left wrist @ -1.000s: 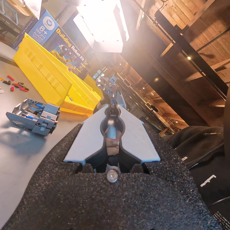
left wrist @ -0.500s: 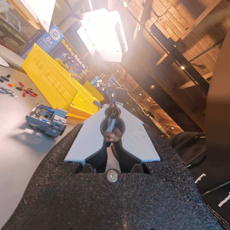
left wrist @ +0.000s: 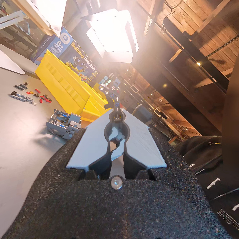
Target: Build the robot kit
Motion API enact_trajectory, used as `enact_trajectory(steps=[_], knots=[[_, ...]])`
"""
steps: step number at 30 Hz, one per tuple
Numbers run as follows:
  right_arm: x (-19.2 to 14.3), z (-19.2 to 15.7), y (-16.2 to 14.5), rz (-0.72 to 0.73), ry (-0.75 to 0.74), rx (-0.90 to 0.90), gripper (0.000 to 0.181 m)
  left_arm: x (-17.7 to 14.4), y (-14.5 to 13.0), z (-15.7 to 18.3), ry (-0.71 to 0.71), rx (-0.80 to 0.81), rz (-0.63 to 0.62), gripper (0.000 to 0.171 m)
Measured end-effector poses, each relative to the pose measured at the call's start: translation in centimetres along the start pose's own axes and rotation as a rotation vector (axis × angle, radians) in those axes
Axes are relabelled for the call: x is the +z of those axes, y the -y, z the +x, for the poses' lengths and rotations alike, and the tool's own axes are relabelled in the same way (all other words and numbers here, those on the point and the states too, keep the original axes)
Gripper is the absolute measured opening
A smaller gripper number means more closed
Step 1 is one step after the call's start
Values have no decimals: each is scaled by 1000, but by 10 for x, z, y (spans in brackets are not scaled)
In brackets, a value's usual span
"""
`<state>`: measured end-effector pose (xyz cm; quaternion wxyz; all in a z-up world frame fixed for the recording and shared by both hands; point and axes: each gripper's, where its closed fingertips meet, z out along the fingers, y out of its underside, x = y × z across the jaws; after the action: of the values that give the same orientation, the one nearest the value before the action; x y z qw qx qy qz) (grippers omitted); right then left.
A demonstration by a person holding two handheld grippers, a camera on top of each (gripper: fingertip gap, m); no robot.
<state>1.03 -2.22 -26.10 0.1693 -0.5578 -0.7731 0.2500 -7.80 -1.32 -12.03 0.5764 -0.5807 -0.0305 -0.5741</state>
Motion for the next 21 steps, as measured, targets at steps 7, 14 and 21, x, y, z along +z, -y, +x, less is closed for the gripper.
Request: enact_trajectory(steps=[7, 14, 21], knots=[[-6, -6, -5, -254, 61, -43, 17, 1, -4, 6, -15, 8, -33, 6], [-3, -1, -7, -437, 62, -76, 13, -5, 5, 13, -22, 39, -27, 6], [0, -1, -7, -372, 44, -58, 6, -12, 17, 15, -21, 53, -8, 6]])
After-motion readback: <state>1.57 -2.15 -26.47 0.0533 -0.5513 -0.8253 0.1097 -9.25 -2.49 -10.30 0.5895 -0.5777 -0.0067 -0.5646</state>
